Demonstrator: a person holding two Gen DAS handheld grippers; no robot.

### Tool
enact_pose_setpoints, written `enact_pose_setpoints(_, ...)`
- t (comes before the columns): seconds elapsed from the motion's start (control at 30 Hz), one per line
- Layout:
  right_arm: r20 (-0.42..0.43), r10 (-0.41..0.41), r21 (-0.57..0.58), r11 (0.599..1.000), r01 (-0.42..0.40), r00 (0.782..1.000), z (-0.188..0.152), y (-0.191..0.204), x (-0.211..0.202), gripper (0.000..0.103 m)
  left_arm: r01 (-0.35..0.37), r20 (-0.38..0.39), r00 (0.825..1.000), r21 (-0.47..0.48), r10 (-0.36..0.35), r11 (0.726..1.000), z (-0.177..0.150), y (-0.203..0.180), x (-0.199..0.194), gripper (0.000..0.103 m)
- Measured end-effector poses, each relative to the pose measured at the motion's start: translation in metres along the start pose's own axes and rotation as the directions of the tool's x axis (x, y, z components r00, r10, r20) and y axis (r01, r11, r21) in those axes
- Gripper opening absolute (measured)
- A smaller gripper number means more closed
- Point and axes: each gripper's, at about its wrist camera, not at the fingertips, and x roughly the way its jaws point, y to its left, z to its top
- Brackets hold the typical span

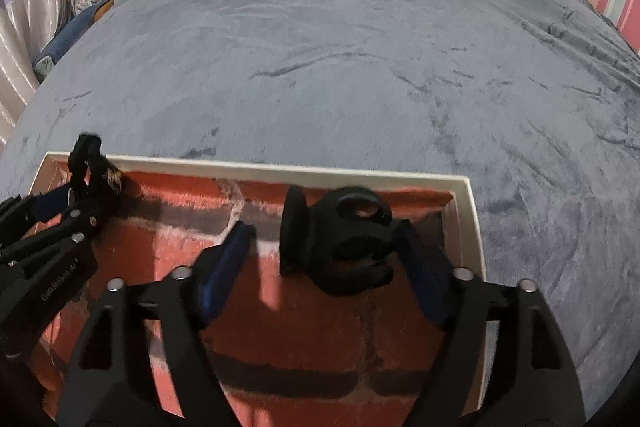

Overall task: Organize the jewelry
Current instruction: 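Open both tools to release the items and pull back, then grasp the white-strap watch with left tool while right tool grasps braided bracelet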

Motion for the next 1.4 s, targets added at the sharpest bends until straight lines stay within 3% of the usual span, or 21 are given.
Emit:
enact_pose_setpoints(0.1,0.02,0.002,-0.02,1.0,-0.002,1.0,-0.002,0.001,-0.015,0.087,0.018,0.01,1.0,-0.012,-0.018,1.0,-0.003,0.003,-0.015,0.051)
enact_pose_setpoints(0.3,0.098,0.019,-0.029,0.999,-0.017,0.995,-0.022,-0.007,-0.06,0.093,0.01,0.094,0.996,-0.019,-0.009,1.0,-0.034,0.011,-0.076,0.058)
enact_pose_setpoints(0.43,0.172,0.061,-0.051,0.997,-0.053,0.983,-0.053,-0.011,-0.11,0.095,-0.028,0.194,0.981,-0.002,0.028,1.0,-0.066,0.01,-0.139,0.068)
enact_pose_setpoints(0.53,0.207,0.085,-0.056,0.996,-0.075,0.975,-0.072,-0.017,-0.144,0.096,-0.008,0.245,0.969,-0.013,0.011,1.0,-0.088,0.013,-0.189,0.072)
enact_pose_setpoints(0.63,0.222,0.103,-0.051,0.994,-0.094,0.97,-0.095,-0.021,-0.179,0.097,-0.003,0.261,0.965,-0.02,0.008,1.0,-0.11,0.016,-0.228,0.079)
enact_pose_setpoints(0.87,0.268,0.129,-0.025,0.992,-0.126,0.955,-0.165,-0.028,-0.24,0.099,0.002,0.279,0.96,-0.018,0.003,1.0,-0.18,0.017,-0.295,0.083)
enact_pose_setpoints(1.03,0.286,0.127,0.015,0.99,-0.137,0.95,-0.216,-0.039,-0.259,0.099,-0.034,0.296,0.955,-0.018,0.038,0.999,-0.229,0.026,-0.319,0.085)
enact_pose_setpoints(1.4,0.274,0.045,0.055,0.997,-0.062,0.961,-0.315,-0.037,-0.26,0.099,-0.06,0.265,0.961,-0.071,0.077,0.996,-0.313,0.064,-0.315,0.088)
